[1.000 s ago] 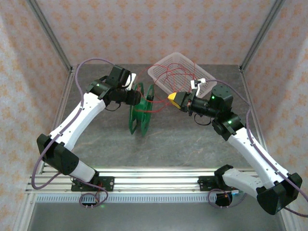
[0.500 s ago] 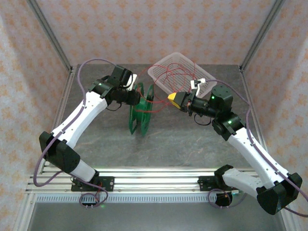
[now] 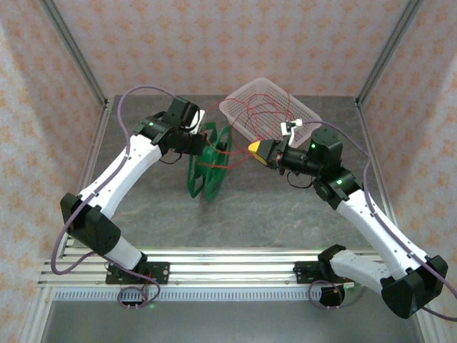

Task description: Wrap the cables

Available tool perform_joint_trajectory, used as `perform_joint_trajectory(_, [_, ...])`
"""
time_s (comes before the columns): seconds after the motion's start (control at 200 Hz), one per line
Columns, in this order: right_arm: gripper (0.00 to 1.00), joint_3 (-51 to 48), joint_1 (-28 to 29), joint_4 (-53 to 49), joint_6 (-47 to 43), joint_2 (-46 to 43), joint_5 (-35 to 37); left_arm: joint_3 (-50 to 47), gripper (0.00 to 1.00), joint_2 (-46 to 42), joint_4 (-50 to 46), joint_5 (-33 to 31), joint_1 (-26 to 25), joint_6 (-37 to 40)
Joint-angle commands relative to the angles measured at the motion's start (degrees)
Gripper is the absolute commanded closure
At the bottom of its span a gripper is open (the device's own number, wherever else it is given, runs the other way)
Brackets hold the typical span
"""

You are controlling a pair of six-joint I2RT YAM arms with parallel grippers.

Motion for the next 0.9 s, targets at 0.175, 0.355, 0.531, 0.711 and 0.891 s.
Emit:
perform_joint_trajectory(0.175, [1.00, -0.58, 0.18, -5.23, -4.75, -1.04, 2.89, 0.02, 1.00, -1.62, 0.49, -8.99, -1.86, -5.19])
perform_joint_trajectory(0.355, [1.00, -0.76, 0.16, -9.54, -6.53, -3.09, 8.10, -1.79, 1.00, -6.41, 1.16, -15.52, -1.82, -11.29])
perform_joint_trajectory(0.531, [0.85, -3.62, 1.83, -5.09, -3.86, -3.62, 9.48, -3.00, 1.00, -10.17, 3.02, -20.63, -1.77, -15.29])
perform_joint_trajectory(0.711, [0.53, -4.38, 3.45, -6.90, -5.50, -3.71, 11.26, -1.45, 1.00, -11.45, 4.04, -26.12, -1.73, -13.40])
perform_joint_trajectory(0.891, [0.29, -0.46, 3.41, -13.01, -11.26, -5.83, 12.99, 2.16, 1.00, -10.19, 4.16, -30.51, -1.86, -4.95])
